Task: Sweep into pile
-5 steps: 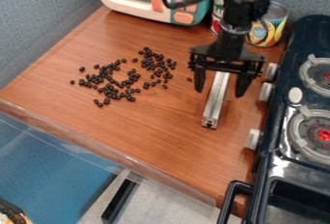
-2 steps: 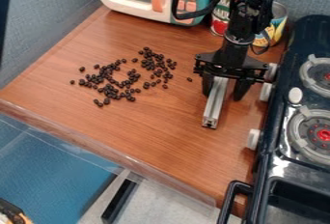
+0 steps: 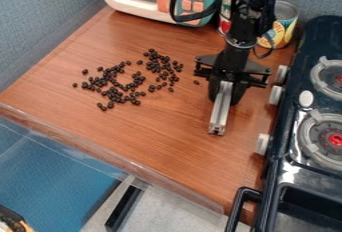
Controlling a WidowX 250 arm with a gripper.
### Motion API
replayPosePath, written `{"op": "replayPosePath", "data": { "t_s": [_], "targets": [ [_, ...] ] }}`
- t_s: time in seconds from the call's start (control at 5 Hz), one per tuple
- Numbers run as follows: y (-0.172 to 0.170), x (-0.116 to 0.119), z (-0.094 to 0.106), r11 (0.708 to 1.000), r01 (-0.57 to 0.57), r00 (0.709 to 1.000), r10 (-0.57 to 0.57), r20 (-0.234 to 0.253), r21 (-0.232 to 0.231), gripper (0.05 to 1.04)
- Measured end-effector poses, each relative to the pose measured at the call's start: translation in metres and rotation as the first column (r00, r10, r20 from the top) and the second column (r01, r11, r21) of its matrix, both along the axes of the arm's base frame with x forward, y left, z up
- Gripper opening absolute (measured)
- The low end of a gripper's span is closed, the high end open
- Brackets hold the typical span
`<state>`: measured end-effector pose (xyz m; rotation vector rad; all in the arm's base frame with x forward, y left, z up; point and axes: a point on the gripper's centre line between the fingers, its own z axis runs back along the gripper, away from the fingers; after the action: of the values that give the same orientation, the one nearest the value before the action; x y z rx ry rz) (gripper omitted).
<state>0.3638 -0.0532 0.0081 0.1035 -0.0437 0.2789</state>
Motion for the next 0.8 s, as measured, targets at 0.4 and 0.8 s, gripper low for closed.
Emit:
{"op": "replayPosePath", "data": {
  "t_s": [0.4,0.8],
  "targets": [
    [0.036,0.006,-0.002,0.993,0.111,0.993,-0.112,0.025,0.034,0.405],
    [0.094,0.018,-0.005,0.99,0.125,0.991,-0.127,0.04,0.062,0.405]
  ]
}}
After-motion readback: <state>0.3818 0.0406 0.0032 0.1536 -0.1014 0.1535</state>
